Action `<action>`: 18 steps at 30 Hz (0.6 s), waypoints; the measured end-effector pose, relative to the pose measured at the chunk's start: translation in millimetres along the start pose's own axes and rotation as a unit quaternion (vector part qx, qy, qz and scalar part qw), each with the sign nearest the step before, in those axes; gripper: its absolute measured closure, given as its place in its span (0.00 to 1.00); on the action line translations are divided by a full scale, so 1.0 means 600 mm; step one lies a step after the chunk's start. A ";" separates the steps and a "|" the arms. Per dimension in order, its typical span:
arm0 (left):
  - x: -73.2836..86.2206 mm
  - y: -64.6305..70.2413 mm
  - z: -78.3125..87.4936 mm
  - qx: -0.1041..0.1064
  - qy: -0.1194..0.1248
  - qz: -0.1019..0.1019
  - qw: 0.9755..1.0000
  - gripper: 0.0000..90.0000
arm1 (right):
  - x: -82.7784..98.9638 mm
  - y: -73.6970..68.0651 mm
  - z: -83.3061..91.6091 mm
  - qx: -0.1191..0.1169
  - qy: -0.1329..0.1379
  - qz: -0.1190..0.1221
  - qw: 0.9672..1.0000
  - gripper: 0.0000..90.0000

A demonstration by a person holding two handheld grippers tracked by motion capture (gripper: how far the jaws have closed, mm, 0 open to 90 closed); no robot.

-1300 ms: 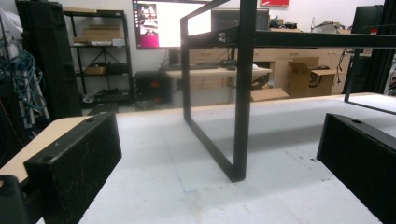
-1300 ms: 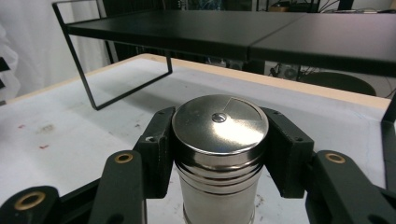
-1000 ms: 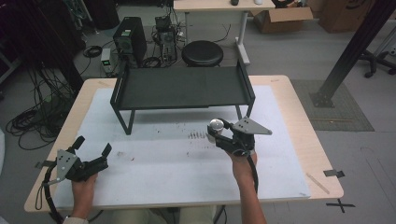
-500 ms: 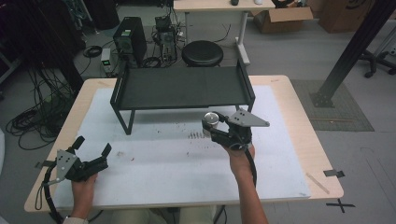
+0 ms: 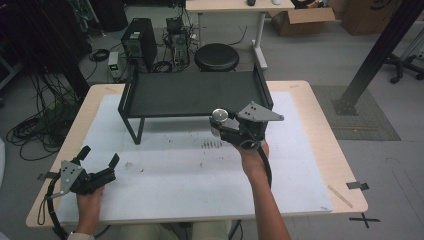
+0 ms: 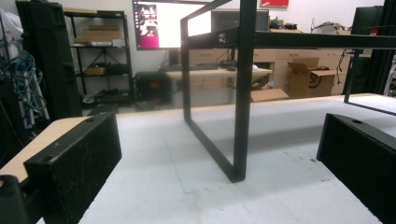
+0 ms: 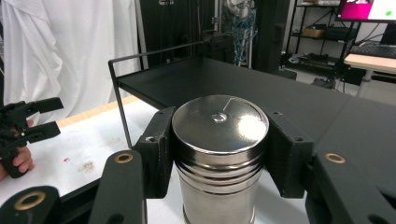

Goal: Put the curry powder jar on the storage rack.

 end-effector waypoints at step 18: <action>0.000 0.000 0.000 0.000 -0.001 0.000 1.000 0.00 | -0.056 0.010 -0.057 -0.015 0.010 0.009 1.000 0.55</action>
Point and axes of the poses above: each handheld gripper's, and its own axes: z roughly backward along the jaws, x roughly out of its underside, y roughly to its right, the point moved 8 cm from there along -z, roughly forward along the jaws, and after that the axes turned 11 degrees about z, right-handed, at the moved point
